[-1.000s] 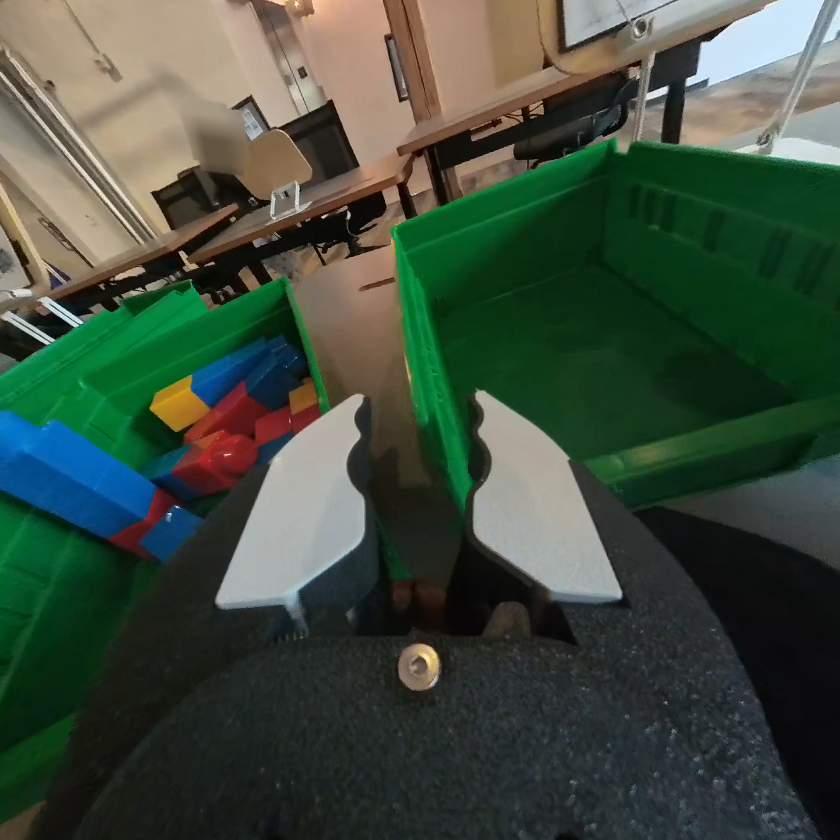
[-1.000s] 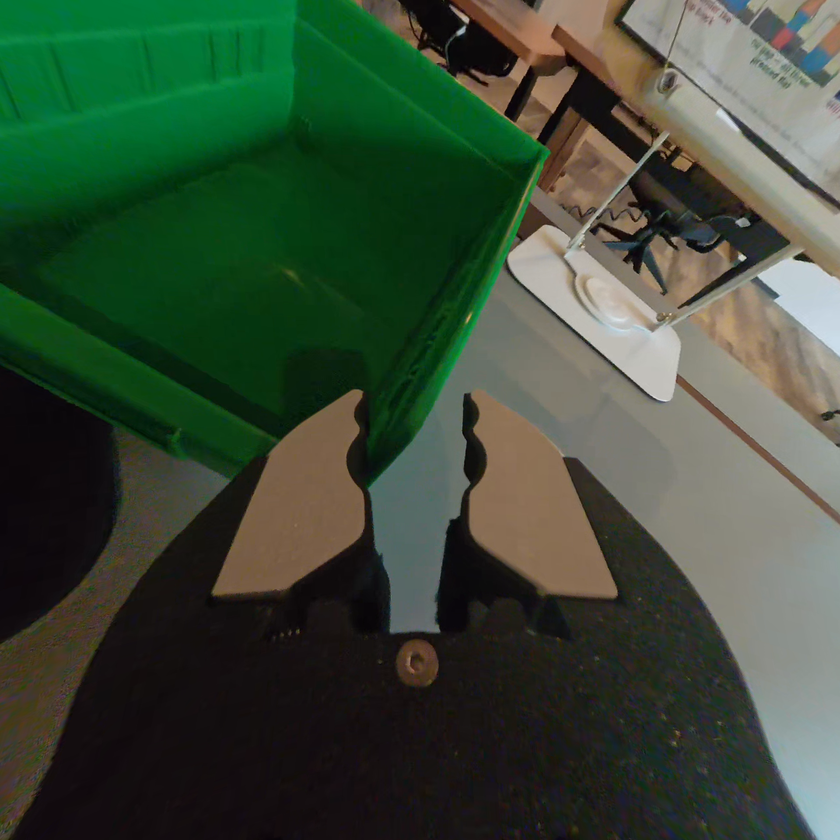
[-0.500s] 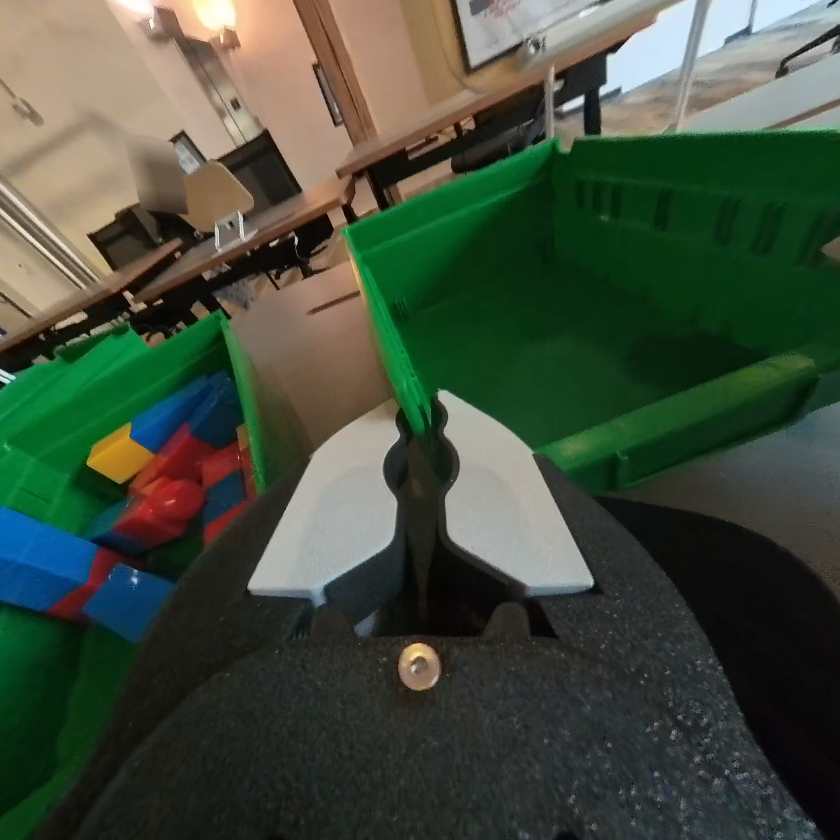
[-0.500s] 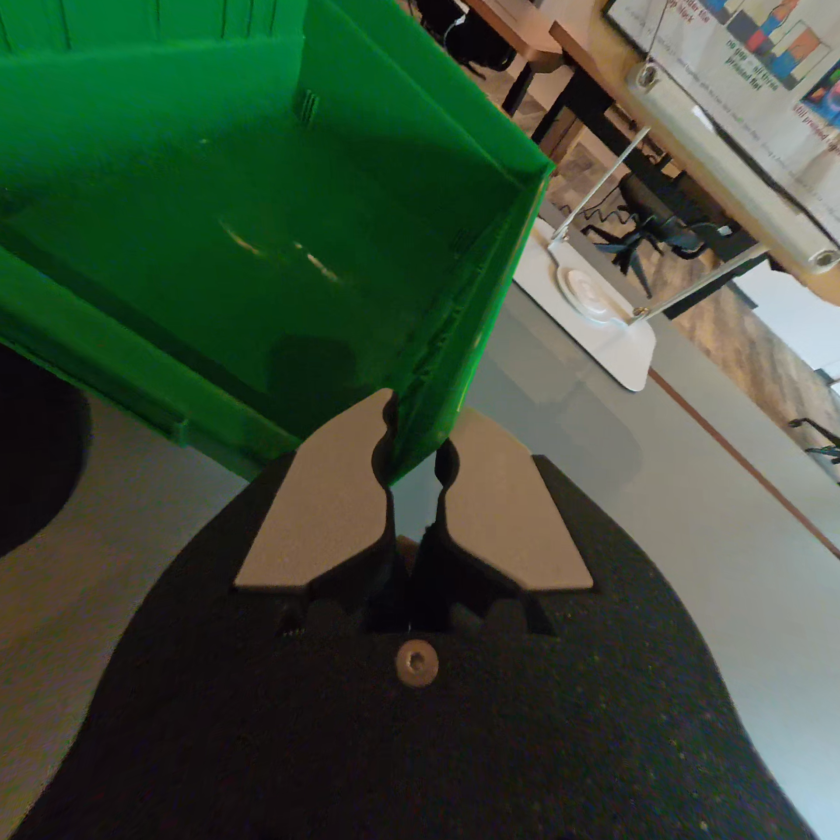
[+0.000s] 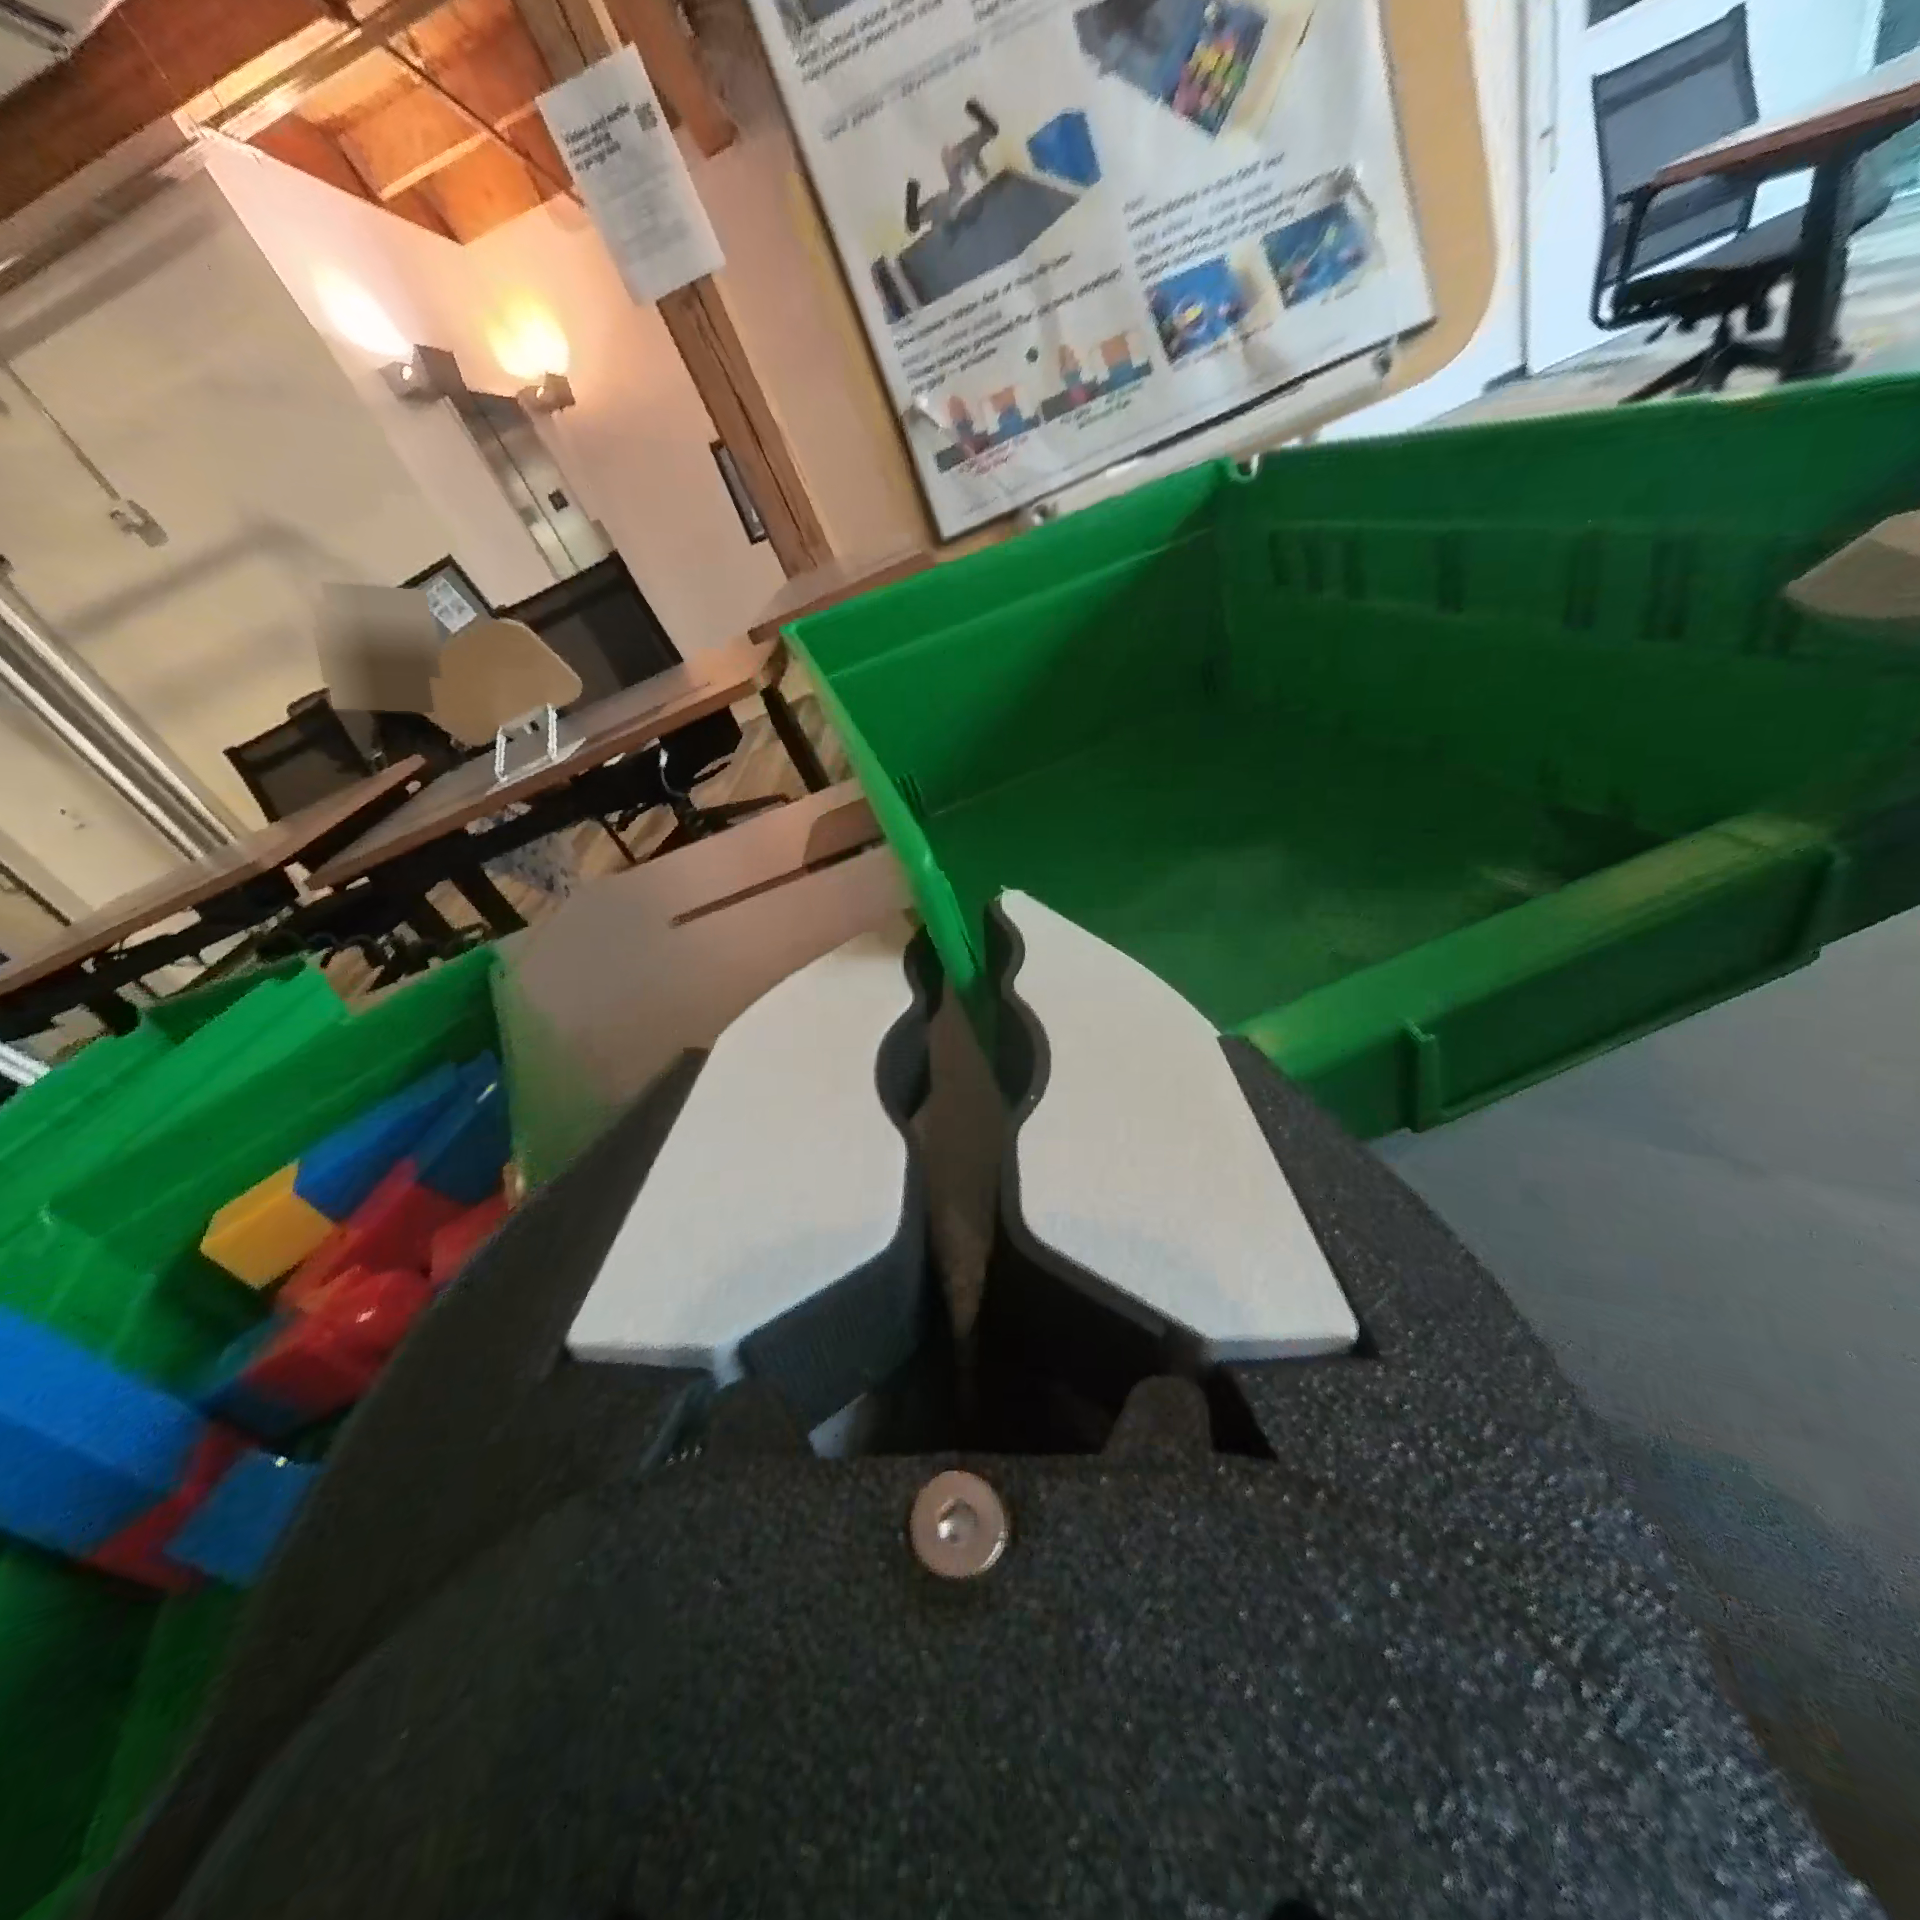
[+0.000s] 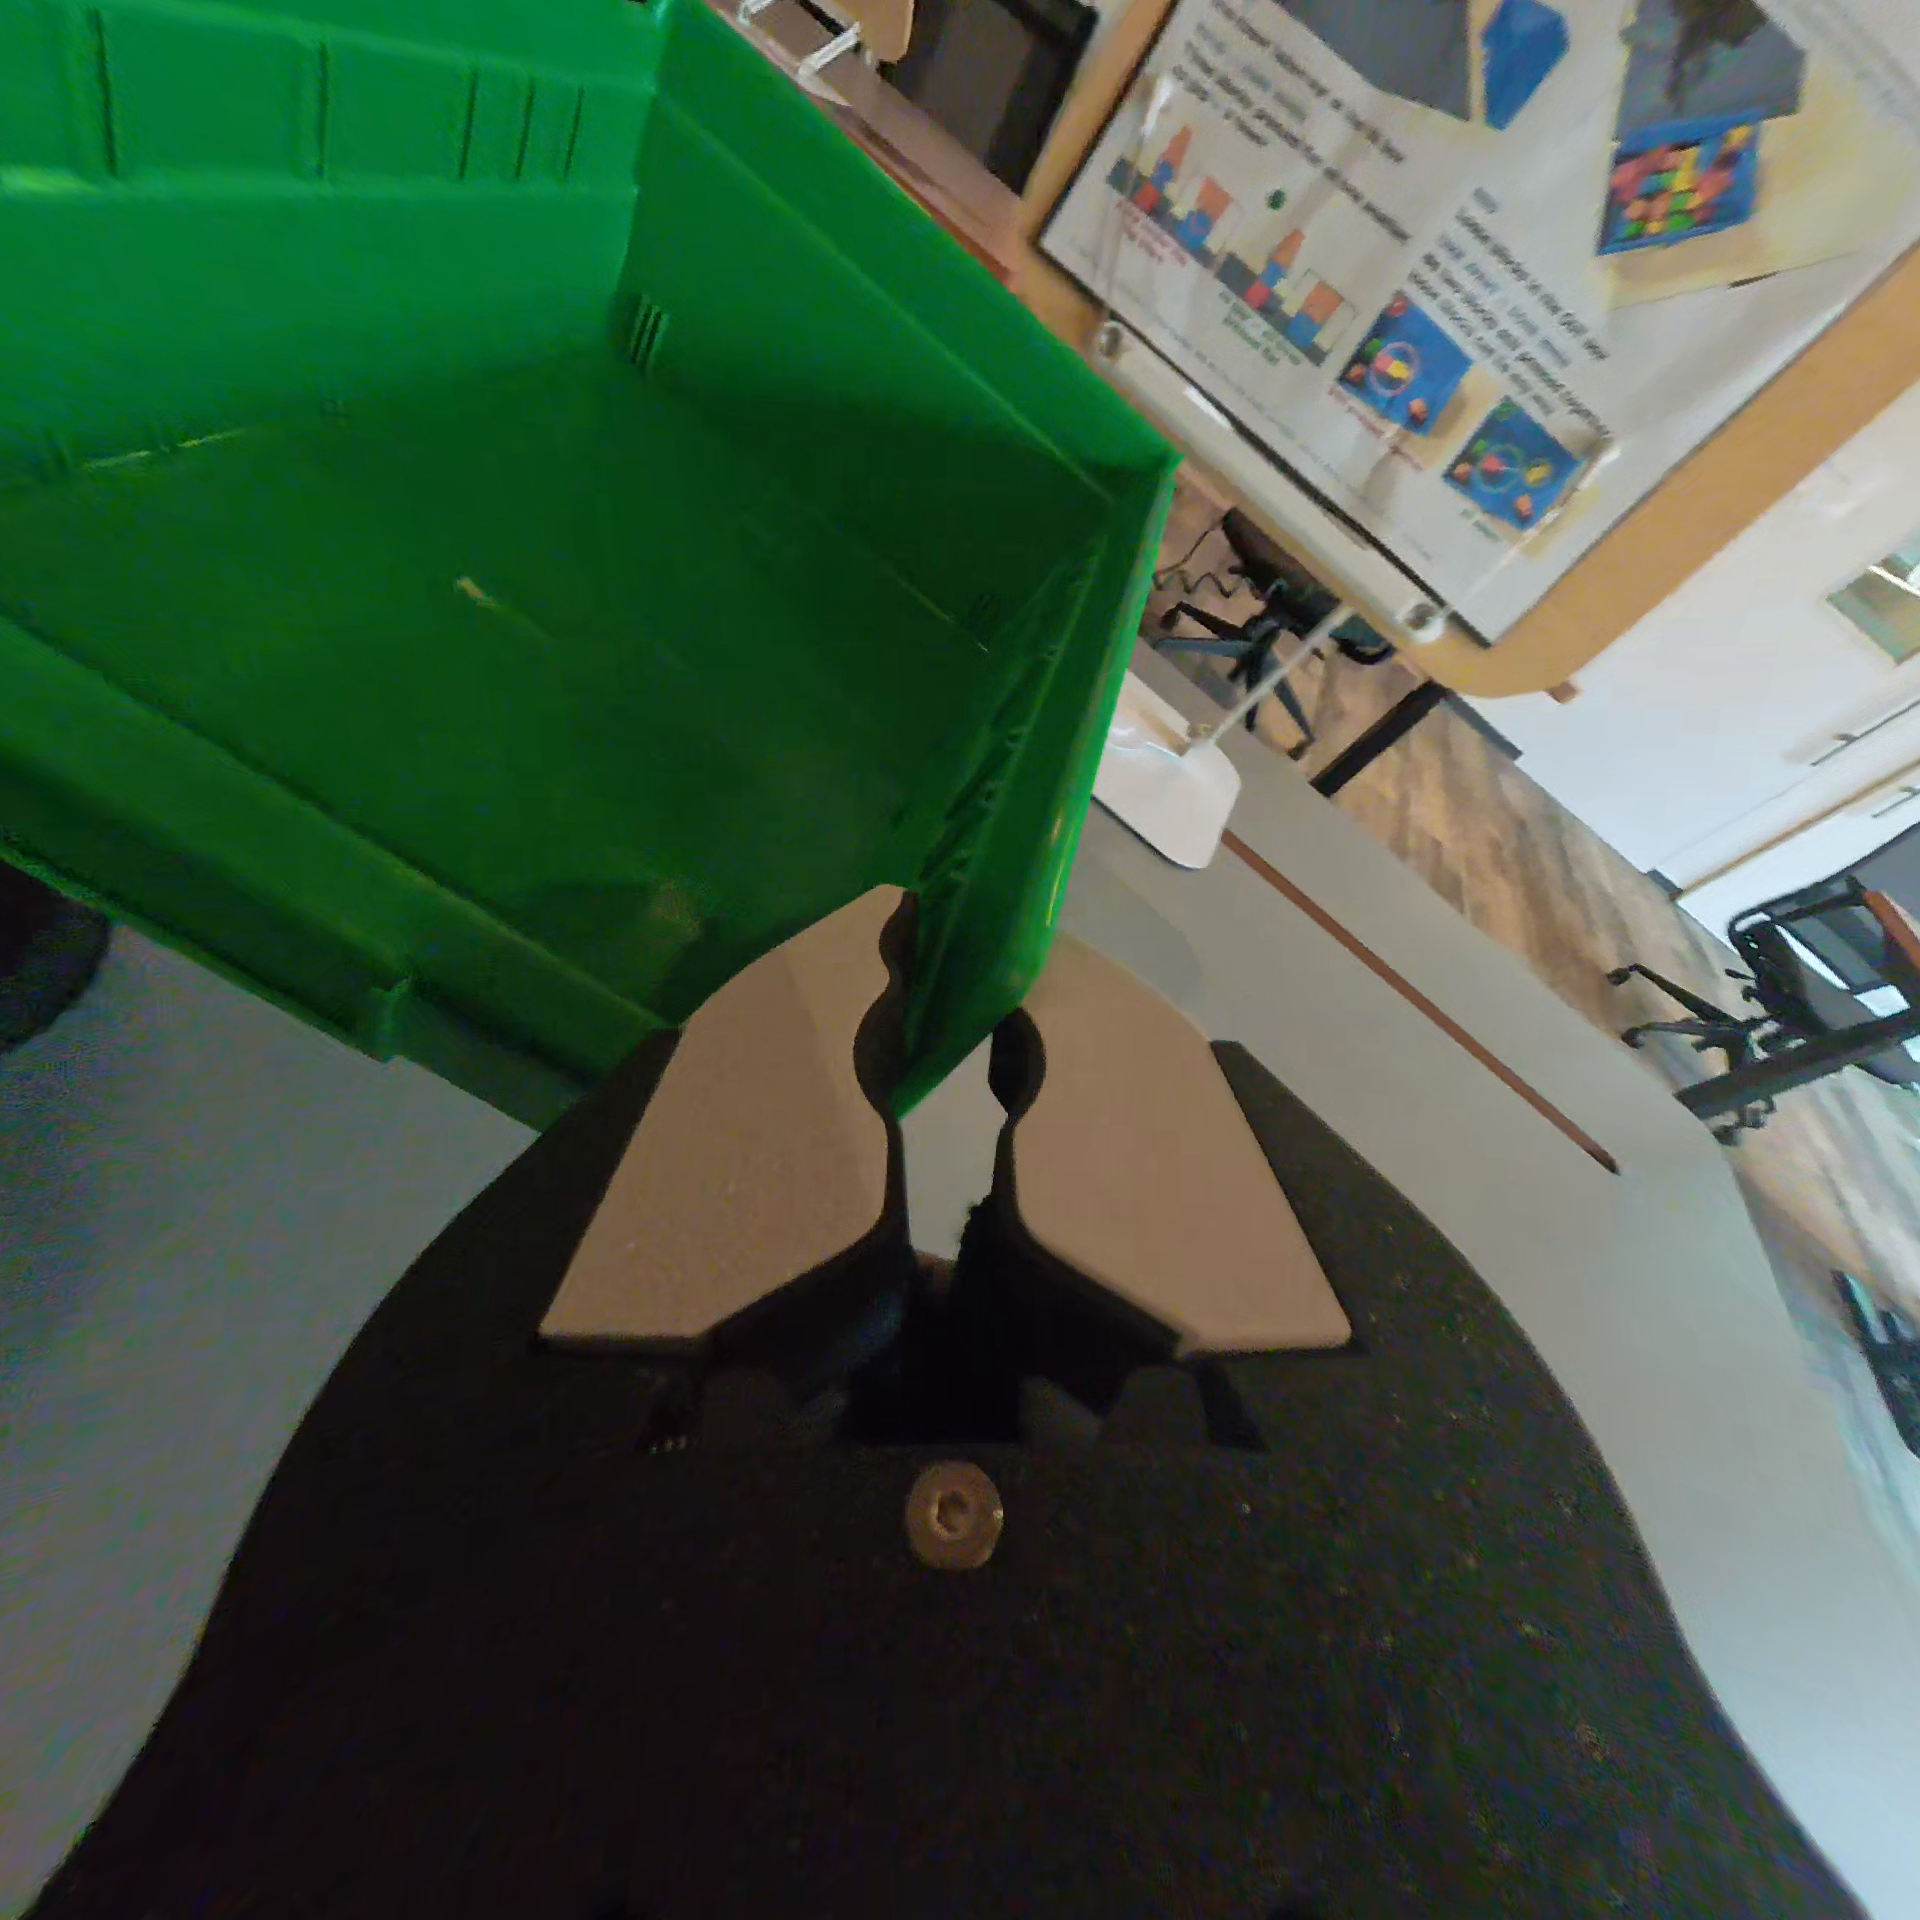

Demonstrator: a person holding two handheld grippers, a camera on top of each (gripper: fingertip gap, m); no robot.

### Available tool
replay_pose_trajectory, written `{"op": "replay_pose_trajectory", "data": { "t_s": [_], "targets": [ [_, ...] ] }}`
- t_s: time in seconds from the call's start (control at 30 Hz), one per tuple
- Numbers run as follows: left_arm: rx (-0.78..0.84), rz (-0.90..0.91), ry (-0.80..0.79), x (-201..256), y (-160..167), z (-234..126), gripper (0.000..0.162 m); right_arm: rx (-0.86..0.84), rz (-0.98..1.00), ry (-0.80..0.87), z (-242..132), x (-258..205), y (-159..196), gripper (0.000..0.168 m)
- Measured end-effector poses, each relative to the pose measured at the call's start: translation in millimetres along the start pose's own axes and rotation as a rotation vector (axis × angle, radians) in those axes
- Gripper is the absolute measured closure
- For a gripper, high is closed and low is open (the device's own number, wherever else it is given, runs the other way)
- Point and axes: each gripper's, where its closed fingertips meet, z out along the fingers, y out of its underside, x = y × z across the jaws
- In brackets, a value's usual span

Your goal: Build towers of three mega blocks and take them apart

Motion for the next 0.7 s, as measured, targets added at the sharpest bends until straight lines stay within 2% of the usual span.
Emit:
{"op": "replay_pose_trajectory", "data": {
  "t_s": [0.23, 0.7],
  "targets": [
    [0.075, -0.031, 0.096, 52, -38, 11, 0.156, -0.044, 0.008, 0.11, -39, 55, 25, 0.158],
    [0.124, 0.023, 0.328, 195, -95, 60, 0.155, -0.179, 0.069, 0.286, -92, 178, 109, 0.158]
  ]
}}
